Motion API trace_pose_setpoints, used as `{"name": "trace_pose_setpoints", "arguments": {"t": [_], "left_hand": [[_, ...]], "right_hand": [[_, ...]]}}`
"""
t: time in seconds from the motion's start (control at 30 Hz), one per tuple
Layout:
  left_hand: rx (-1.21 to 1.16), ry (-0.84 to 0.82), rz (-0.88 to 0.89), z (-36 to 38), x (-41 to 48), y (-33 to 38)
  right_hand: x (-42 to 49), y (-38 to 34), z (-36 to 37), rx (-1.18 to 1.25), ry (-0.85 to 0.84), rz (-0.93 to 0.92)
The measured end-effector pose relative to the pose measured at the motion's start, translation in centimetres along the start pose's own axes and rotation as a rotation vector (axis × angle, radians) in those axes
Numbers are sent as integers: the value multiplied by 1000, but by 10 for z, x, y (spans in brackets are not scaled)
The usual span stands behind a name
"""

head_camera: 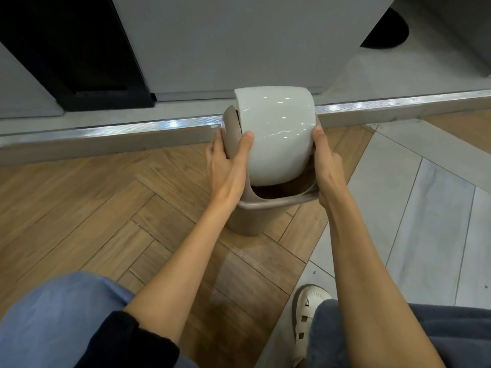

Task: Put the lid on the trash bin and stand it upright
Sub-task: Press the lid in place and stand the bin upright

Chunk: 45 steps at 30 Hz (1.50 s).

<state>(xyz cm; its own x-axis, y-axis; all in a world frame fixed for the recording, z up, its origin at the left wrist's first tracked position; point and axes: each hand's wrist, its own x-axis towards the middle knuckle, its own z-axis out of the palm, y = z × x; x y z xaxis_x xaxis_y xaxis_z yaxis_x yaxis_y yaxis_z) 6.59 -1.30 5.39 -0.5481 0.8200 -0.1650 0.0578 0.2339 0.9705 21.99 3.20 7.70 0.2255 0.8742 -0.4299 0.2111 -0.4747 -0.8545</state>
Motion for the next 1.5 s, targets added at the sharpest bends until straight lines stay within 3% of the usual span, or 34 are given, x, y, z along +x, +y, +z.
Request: {"name": "trace_pose_setpoints", "arguments": {"t": [0.23, 0.43, 1.5], "left_hand": [[19, -16, 83, -2, 18, -5], [-68, -1, -16, 8, 43, -1], [-14, 60, 11, 50, 140, 23]], "right_hand": [[8, 3, 11, 17, 7, -53], [28, -17, 24, -11, -11, -98], [126, -77, 55, -53, -60, -161]]}}
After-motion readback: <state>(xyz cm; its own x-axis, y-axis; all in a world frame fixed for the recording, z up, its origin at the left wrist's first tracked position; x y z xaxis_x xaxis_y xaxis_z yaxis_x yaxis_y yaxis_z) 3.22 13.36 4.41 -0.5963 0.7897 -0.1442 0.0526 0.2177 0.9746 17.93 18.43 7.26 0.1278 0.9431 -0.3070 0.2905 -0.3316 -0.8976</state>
